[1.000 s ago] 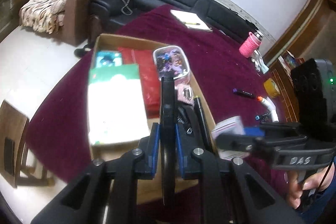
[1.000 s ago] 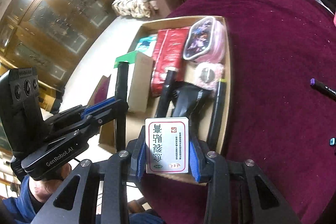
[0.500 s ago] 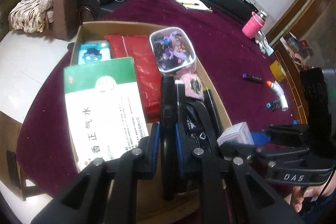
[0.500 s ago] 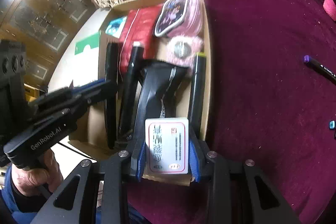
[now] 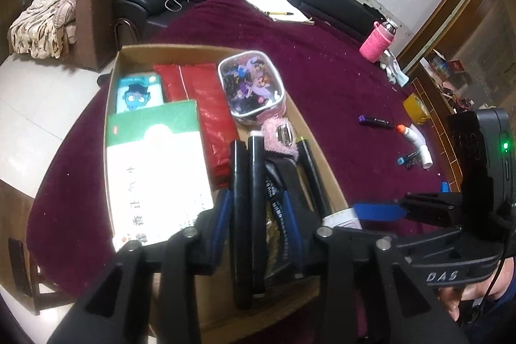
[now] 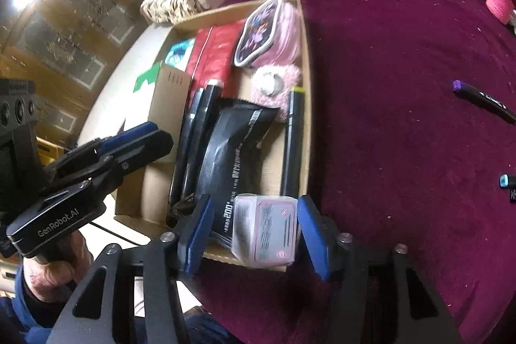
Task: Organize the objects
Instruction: 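Carry the medicine box and black marker into the cardboard box and release both, then move both tools back over the table toward the remaining markers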
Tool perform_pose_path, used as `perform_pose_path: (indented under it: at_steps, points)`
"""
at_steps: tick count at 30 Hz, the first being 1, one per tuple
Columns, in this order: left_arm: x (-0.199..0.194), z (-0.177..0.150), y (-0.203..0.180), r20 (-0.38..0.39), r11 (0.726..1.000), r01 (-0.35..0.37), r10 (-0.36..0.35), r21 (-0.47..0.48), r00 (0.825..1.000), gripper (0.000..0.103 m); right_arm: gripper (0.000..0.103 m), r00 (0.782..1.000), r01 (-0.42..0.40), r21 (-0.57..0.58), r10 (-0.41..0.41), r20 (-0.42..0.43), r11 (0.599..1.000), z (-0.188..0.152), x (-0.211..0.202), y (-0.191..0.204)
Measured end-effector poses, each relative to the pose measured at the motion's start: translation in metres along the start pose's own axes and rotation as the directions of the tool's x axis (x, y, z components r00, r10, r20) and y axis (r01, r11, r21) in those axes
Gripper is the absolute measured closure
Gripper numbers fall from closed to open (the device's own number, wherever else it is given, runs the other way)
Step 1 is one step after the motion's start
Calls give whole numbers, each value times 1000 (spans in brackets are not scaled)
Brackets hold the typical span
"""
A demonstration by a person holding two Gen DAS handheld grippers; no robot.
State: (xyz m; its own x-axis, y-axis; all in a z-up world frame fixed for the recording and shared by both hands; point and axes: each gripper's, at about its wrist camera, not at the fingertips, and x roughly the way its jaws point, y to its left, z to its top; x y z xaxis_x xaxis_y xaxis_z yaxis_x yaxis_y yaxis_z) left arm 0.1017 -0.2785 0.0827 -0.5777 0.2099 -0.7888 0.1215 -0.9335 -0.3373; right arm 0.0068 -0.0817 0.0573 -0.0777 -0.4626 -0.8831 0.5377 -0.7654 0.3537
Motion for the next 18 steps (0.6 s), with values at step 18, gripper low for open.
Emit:
perform_pose_path:
  at_steps: [18]
  points:
    - [36,24,-129,-37,965,71,-63,254,997,65,45,989,-3,378,-53,139,926,-61,-86,-152]
